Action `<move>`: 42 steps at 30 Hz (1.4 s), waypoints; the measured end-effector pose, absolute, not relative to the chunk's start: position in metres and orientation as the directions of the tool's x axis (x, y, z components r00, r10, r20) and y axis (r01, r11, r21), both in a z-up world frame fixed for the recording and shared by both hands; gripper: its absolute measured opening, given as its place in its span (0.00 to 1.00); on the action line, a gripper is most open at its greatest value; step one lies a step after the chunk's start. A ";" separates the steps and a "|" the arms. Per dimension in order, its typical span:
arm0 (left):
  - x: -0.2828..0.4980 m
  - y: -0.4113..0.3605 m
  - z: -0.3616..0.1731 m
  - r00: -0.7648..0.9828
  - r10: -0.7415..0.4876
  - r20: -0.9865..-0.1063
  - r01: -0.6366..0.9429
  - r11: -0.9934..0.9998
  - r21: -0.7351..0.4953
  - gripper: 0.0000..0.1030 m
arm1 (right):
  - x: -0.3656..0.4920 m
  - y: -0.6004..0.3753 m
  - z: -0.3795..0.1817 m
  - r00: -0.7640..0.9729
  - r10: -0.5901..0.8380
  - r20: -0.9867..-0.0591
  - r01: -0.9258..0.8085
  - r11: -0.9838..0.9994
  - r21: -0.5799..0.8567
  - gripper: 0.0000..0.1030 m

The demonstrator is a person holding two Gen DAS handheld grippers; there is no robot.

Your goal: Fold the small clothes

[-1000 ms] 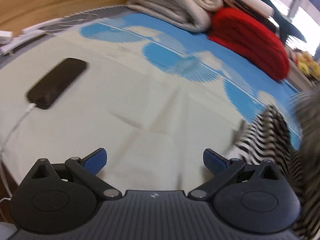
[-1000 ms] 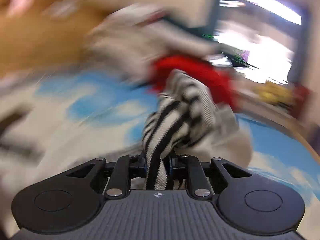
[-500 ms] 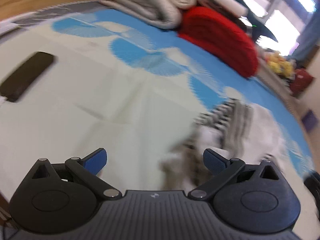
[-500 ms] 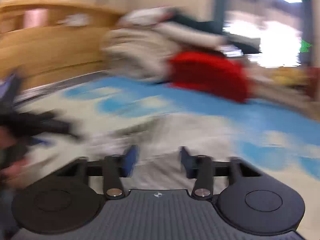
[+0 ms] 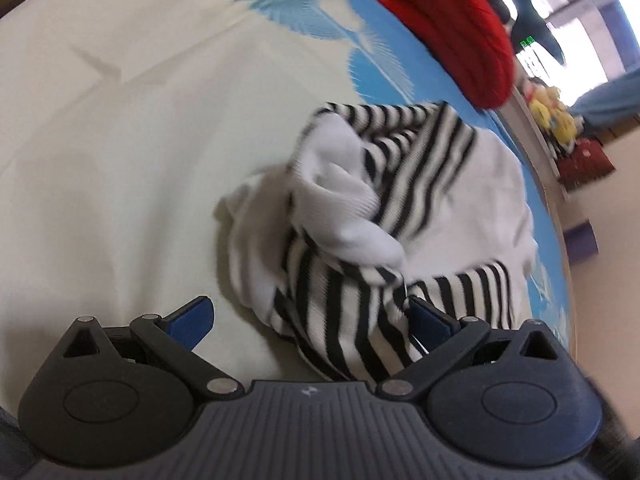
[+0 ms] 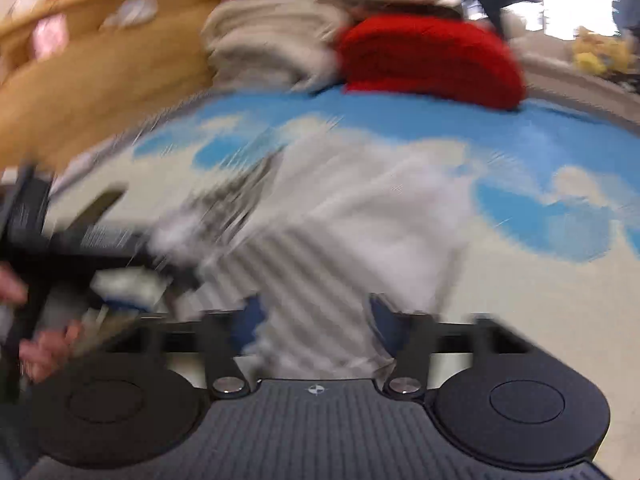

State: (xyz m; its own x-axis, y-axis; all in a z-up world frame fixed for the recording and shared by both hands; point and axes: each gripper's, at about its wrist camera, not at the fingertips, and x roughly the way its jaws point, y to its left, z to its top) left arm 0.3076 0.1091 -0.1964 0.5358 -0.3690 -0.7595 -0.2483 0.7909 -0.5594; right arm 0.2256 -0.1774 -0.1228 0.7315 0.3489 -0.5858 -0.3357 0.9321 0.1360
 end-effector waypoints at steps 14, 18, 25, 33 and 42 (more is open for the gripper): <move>0.328 0.140 -0.199 0.559 -0.391 -0.731 -0.294 0.731 -0.616 0.44 | 0.482 -0.250 -0.185 0.464 0.480 -0.745 -0.157 0.872 0.464 0.79; 0.358 0.139 -0.194 0.508 -0.397 -0.764 -0.248 0.782 -0.572 0.31 | 0.496 -0.226 -0.202 0.336 0.556 -0.761 -0.276 0.830 0.485 0.25; 0.525 0.097 -0.149 0.537 -0.272 -0.799 0.017 0.950 -0.312 0.28 | 0.487 -0.271 -0.186 0.571 0.467 -0.675 -0.157 0.870 0.468 0.18; 0.706 -0.071 -0.145 0.528 -0.358 -0.770 0.329 0.922 -0.204 0.28 | 0.442 -0.369 -0.207 0.738 0.275 -0.616 0.136 0.834 0.535 0.15; 0.743 -0.105 -0.148 0.619 -0.327 -0.714 0.261 0.943 -0.206 0.66 | 0.431 -0.395 -0.229 0.774 0.238 -0.588 0.193 0.795 0.575 0.27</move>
State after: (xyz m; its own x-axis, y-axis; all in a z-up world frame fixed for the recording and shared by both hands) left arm 0.7428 -0.1053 -0.1481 0.6189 -0.3269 -0.7142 0.2611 0.9432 -0.2055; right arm 0.4314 -0.3949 -0.2294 0.7735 0.2376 -0.5876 0.1928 0.7950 0.5752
